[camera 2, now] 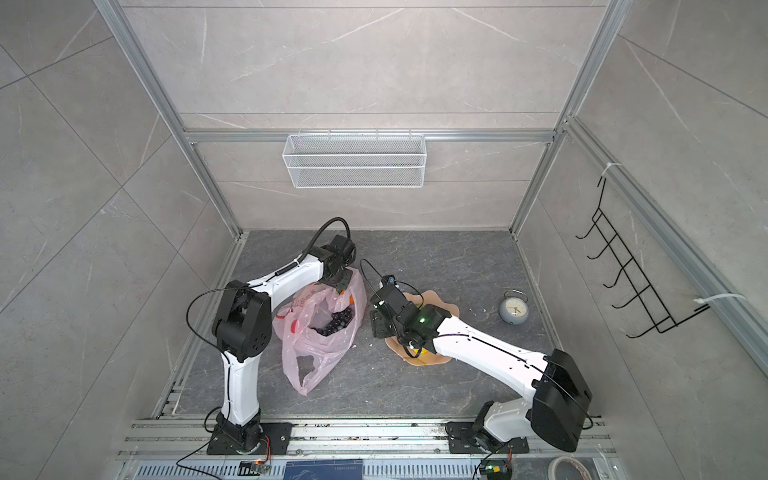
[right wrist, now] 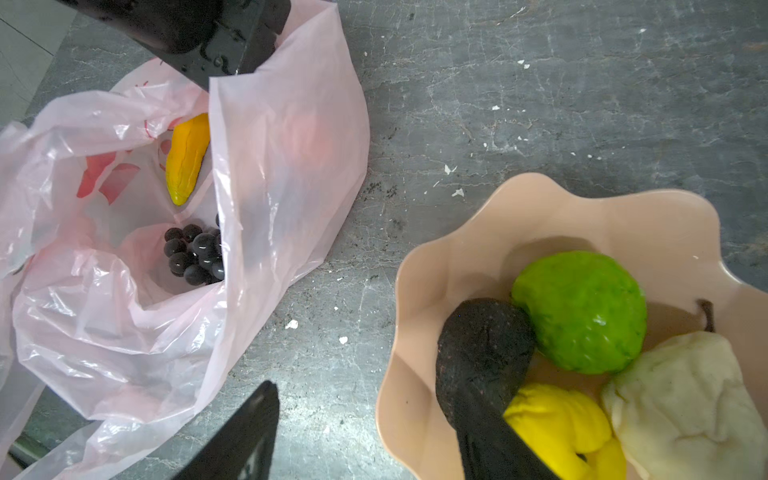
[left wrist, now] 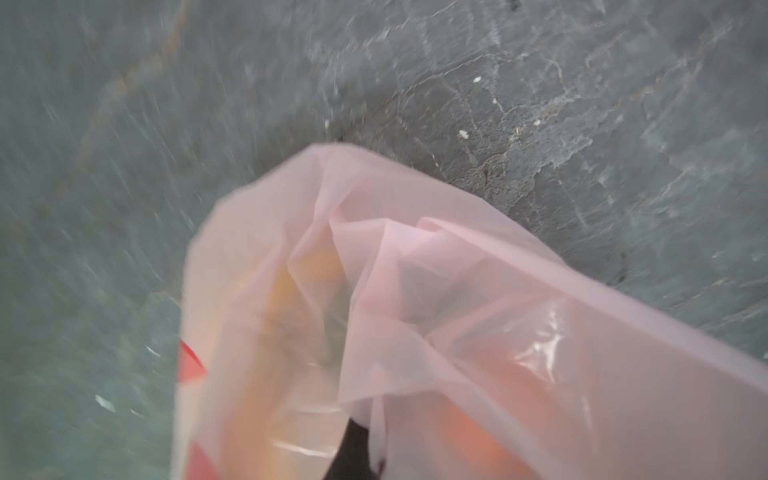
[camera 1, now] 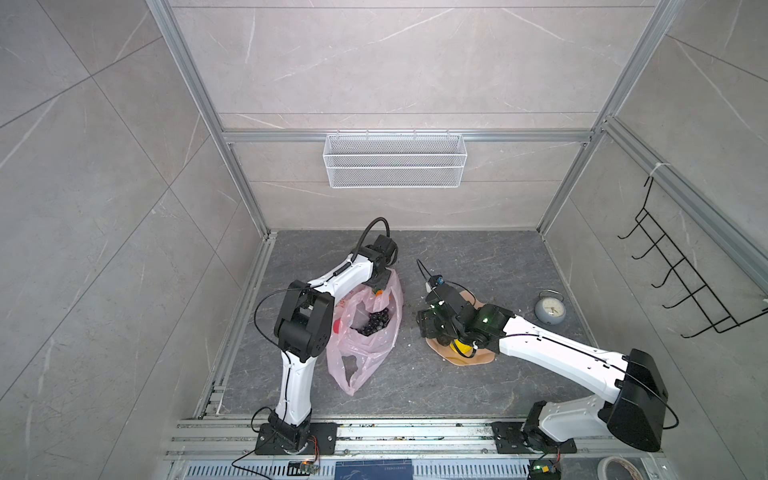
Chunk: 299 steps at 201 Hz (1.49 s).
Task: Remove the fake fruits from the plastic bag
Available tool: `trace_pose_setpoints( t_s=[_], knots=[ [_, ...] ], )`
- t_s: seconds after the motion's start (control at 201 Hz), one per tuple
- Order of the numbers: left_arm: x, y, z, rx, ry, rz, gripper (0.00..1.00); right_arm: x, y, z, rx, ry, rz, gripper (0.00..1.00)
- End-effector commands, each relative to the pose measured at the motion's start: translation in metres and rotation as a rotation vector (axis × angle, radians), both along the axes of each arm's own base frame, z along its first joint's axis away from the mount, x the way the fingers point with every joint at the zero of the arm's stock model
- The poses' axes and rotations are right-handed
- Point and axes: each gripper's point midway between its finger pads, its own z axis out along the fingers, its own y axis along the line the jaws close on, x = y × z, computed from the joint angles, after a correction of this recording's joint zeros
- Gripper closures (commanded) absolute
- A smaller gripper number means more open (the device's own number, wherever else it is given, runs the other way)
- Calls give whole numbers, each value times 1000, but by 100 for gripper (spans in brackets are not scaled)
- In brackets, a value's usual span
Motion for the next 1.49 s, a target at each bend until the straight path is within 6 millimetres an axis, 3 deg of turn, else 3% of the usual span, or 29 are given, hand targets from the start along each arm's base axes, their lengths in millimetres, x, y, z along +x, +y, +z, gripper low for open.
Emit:
trace_pose_setpoints(
  t_s=[0.0,0.1,0.154,0.214,0.333,0.513,0.632,0.786,0.941,1.095,1.269,1.364,1.483],
  knots=[
    [22,17,71,-53,-227,122,100,0,3,1,12,3,6,31],
    [23,56,117,-86,-371,292,100,-1,16,4,39,8,48,31],
    [16,82,143,-88,-451,393,100,-3,28,9,65,2,84,31],
    [5,97,168,-115,-528,448,100,-6,43,17,82,-22,134,32],
    [-19,101,203,-251,-600,464,100,-19,76,33,121,-62,242,35],
    [-57,89,228,-416,-623,410,100,-48,120,52,231,-117,400,37],
    [-68,92,198,-395,-530,416,100,-52,135,45,239,-108,422,38],
    [-75,100,148,-357,-414,431,100,-27,143,25,167,-100,321,39],
    [-83,133,111,-488,-312,565,100,-9,170,7,156,-70,318,41],
    [-90,164,119,-592,-354,651,100,5,203,-20,143,-18,336,42],
    [-90,175,123,-636,-367,685,100,17,247,-42,131,23,392,45],
    [-91,179,121,-639,-368,707,100,24,256,-58,109,32,388,46],
    [-97,187,120,-656,-381,749,100,18,251,-91,45,77,399,49]
  ],
)
